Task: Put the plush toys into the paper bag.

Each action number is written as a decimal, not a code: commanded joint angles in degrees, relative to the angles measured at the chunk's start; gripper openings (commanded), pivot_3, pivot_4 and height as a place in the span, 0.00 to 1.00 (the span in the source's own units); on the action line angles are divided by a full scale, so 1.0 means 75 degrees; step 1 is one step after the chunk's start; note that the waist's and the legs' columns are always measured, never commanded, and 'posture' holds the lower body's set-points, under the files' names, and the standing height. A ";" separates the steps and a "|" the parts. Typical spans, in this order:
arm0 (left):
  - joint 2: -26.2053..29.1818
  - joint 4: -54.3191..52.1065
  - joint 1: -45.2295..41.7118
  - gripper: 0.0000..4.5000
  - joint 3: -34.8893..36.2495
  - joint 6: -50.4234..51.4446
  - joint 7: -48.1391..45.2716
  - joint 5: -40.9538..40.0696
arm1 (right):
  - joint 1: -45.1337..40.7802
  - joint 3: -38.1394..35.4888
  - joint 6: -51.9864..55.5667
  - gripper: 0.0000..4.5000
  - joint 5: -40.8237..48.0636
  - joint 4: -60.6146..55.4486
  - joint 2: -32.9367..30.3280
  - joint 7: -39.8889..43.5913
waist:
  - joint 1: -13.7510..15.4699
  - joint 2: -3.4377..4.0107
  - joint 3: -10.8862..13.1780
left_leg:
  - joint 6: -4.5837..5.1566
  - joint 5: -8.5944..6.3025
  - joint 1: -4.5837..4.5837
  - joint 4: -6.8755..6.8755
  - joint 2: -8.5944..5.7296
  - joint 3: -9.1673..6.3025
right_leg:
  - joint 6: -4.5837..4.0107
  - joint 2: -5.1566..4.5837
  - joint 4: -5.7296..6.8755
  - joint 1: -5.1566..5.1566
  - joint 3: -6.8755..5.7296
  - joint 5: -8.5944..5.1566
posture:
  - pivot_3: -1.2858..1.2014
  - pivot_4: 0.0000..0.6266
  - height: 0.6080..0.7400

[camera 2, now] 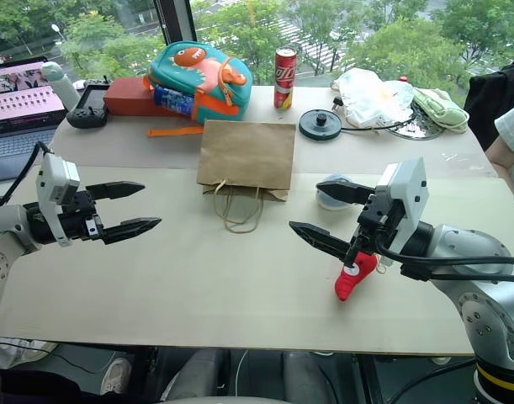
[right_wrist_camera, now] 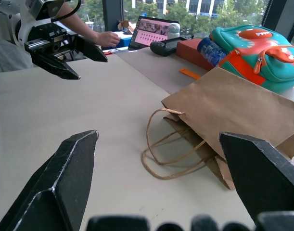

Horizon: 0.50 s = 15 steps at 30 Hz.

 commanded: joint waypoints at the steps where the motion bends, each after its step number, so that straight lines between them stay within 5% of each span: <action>1: 0.0122 -0.0147 -0.0150 1.00 0.0104 -0.0096 0.0012 -0.0004 | -0.0039 -0.0129 -0.0073 0.99 0.0065 -0.0130 -0.0083 -0.0079 | -0.0002 0.0000 0.0000 | 0.0000 0.0000 0.0000 0.0000 0.0000 0.0000 | 0.0000 0.0000 0.0000 0.0000 0.0000 0.0000 | 0.52 0.24 0.99; 7: -0.0282 0.1548 -0.1016 1.00 -0.1530 -0.3671 0.0533 0.2892 | 0.0061 -0.0148 0.0010 0.99 0.0093 -0.0360 -0.0061 -0.0459 | 0.0069 0.0002 -0.0001 | 0.0000 0.0000 0.0004 0.0002 -0.0005 0.0002 | -0.0007 -0.0001 -0.0001 0.0005 0.0000 0.0004 | 0.52 0.24 0.99; 15: -0.1391 0.4926 -0.2666 1.00 -0.3074 -0.7785 0.2703 0.5896 | 0.0168 -0.0137 0.0090 0.99 0.0175 -0.0733 -0.0025 -0.1050 | 0.0190 -0.0001 0.0000 | 0.0001 0.0000 -0.0018 0.0005 -0.0009 0.0001 | -0.0013 -0.0002 -0.0008 -0.0006 0.0001 0.0008 | 0.52 0.24 0.99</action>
